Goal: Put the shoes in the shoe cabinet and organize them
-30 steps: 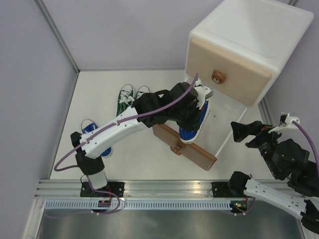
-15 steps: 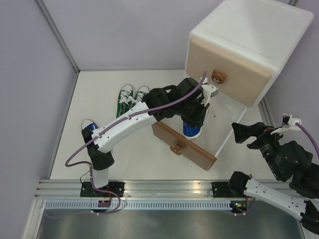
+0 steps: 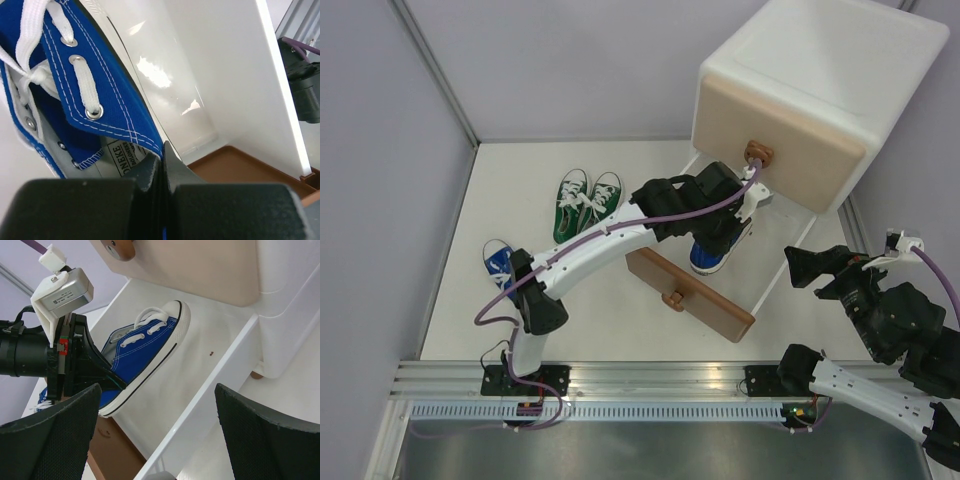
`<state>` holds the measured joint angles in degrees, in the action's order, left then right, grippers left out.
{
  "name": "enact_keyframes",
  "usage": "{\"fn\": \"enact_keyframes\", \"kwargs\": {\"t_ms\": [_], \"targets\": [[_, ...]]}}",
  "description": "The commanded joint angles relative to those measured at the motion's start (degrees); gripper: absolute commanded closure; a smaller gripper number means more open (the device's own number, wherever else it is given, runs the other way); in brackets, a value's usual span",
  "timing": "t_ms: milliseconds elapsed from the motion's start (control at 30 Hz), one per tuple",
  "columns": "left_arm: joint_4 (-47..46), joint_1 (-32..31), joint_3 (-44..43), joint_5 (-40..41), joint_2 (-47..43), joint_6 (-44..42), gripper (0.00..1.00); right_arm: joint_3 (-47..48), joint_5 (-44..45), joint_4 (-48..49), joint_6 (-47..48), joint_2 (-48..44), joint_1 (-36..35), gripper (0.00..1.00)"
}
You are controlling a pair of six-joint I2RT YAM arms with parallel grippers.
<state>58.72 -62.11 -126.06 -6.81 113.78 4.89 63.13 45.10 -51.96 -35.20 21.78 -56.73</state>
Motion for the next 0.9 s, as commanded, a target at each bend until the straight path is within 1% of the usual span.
{"fn": "enact_keyframes", "kwargs": {"t_ms": [0, 167, 367, 500, 800, 867], "targets": [[-3.70, -0.03, -3.67, -0.92, -0.14, -3.75, 0.98, -0.03, 1.48, 0.11, 0.22, -0.51, 0.13, 0.02], [-3.96, -0.99, -2.79, -1.28, 3.20, -2.33, 0.98, -0.03, 1.57, 0.28, 0.22, -0.69, 0.04, 0.02], [-5.19, -1.53, -1.91, 4.08, 5.23, -2.78, 0.98, -0.38, 1.83, 0.72, 0.57, -1.83, 0.13, 0.02], [-9.92, -1.96, 2.03, 5.49, 4.79, -3.21, 0.98, -0.56, 2.18, 0.81, 0.75, -2.36, 0.04, 0.02], [-14.59, -2.76, 8.46, 6.54, 4.44, -3.83, 0.98, -0.99, 3.06, 0.64, 1.19, -3.06, 0.04, 0.02], [-16.79, -3.02, 10.74, 6.54, 3.91, -3.92, 0.98, -1.26, 3.24, 0.81, 1.27, -3.23, 0.13, 0.02]]}}
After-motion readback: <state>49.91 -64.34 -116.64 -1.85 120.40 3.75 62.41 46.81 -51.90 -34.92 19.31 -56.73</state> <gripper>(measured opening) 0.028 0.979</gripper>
